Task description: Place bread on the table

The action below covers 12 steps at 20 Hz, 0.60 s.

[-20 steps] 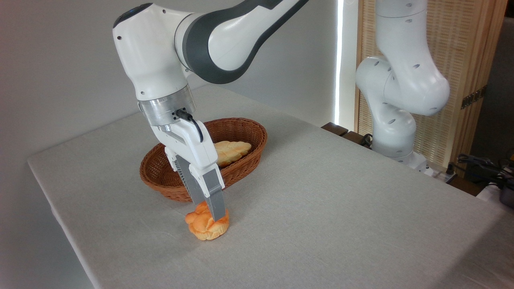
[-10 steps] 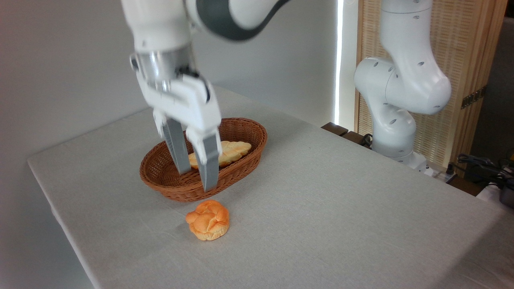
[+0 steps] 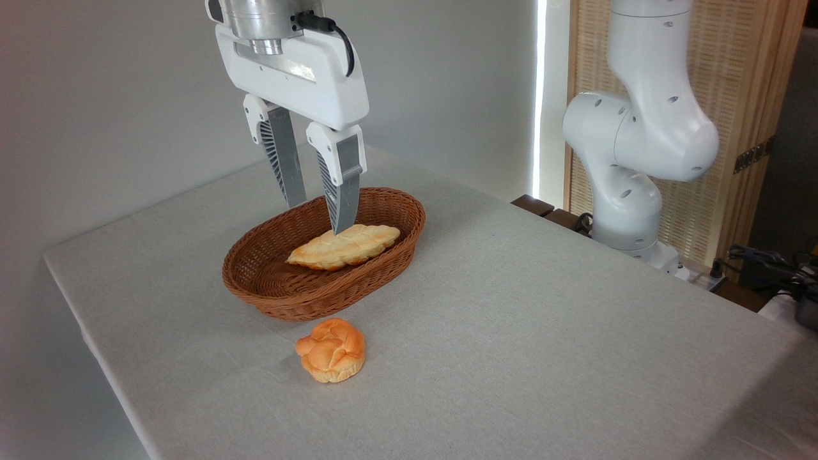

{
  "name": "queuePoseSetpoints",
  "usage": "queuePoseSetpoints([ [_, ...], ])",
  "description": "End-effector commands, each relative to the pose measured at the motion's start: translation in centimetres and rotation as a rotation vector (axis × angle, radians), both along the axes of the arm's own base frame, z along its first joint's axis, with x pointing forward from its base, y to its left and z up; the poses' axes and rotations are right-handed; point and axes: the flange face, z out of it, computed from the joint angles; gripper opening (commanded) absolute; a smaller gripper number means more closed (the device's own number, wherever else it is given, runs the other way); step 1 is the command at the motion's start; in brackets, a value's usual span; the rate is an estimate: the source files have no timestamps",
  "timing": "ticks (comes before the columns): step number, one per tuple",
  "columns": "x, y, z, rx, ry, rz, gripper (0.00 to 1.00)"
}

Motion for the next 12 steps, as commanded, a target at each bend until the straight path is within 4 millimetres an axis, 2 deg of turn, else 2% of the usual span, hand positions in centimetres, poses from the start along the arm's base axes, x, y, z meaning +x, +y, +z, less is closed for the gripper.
queuePoseSetpoints([
  [1,0.3,0.3,-0.1,-0.011,0.013,-0.004,1.00],
  [10,0.4,0.7,-0.3,-0.008,0.015,-0.033,1.00],
  [11,0.4,1.0,-0.3,-0.008,0.014,-0.030,1.00],
  [12,0.4,2.0,0.0,-0.010,0.010,-0.011,1.00],
])
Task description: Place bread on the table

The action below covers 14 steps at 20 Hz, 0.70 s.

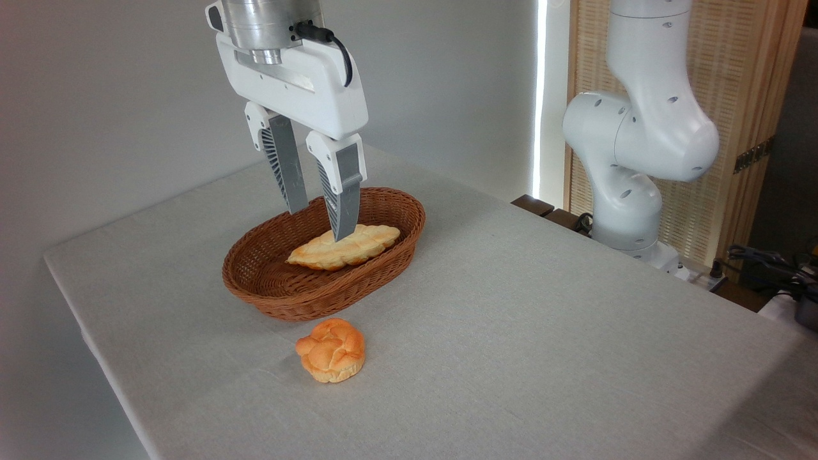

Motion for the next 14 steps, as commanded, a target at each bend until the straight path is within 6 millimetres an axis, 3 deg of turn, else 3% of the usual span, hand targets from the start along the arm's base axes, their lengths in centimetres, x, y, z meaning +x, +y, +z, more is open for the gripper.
queuePoseSetpoints([
  [1,-0.1,2.1,0.8,-0.010,-0.005,0.008,1.00],
  [9,-0.1,2.4,0.9,-0.011,-0.007,0.003,1.00],
  [14,-0.1,1.0,0.3,-0.010,0.008,-0.006,1.00],
])
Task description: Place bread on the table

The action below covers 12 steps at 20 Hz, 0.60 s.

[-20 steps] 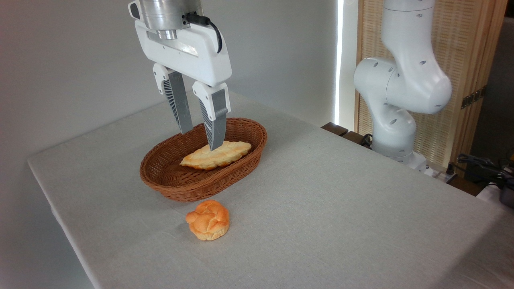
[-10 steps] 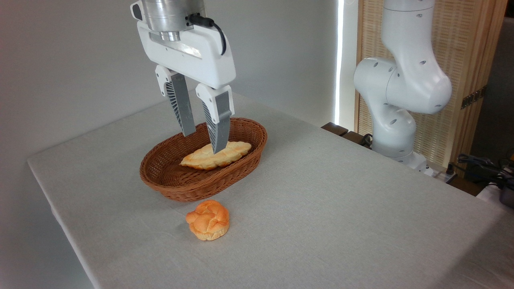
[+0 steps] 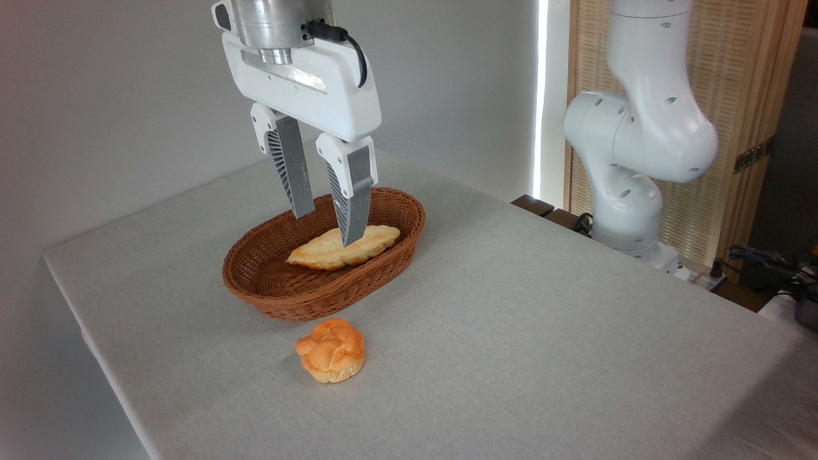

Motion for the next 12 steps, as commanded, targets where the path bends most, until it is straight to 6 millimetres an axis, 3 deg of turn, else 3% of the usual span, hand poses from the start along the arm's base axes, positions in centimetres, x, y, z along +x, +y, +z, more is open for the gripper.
queuePoseSetpoints([
  [1,-0.14,-1.19,-0.13,-0.009,0.019,-0.019,1.00],
  [12,-0.21,-1.28,-0.34,-0.009,0.023,-0.033,1.00],
])
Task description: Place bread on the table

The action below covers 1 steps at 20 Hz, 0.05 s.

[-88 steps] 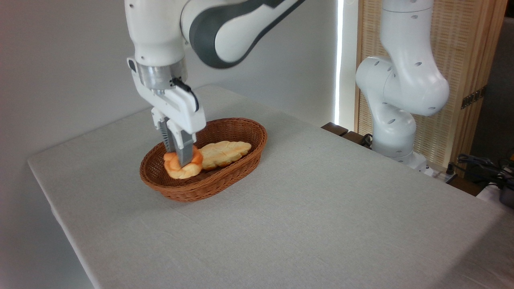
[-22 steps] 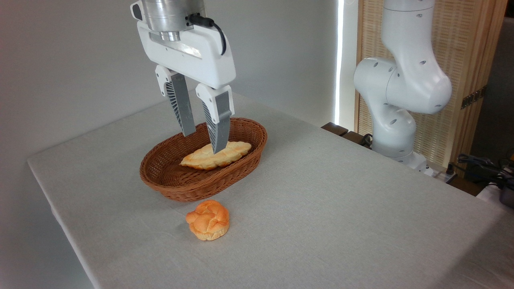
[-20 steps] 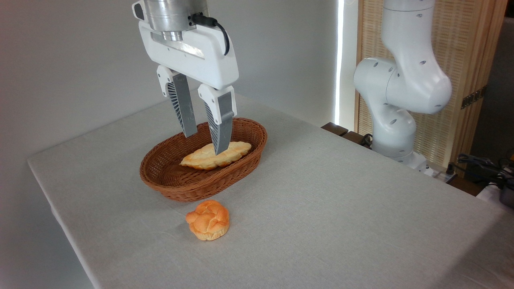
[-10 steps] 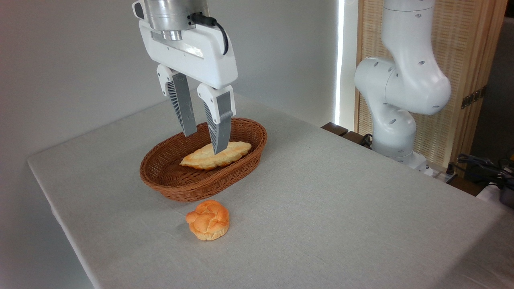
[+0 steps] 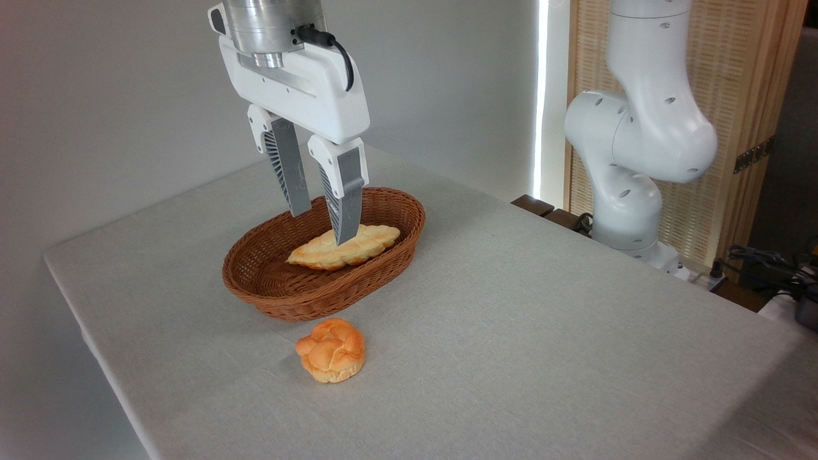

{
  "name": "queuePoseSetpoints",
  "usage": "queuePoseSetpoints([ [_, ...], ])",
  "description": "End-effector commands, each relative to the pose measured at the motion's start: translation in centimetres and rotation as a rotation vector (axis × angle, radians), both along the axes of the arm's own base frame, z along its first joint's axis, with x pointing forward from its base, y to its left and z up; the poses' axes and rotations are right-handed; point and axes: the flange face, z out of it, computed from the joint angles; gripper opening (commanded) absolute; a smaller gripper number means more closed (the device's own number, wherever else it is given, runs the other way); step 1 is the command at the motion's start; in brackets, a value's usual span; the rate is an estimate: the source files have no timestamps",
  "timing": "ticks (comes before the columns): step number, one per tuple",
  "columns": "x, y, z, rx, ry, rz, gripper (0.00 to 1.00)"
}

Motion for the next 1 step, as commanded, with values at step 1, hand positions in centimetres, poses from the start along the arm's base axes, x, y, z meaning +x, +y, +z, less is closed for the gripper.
queuePoseSetpoints([
  [1,-0.28,0.24,0.24,-0.011,0.012,-0.004,1.00],
])
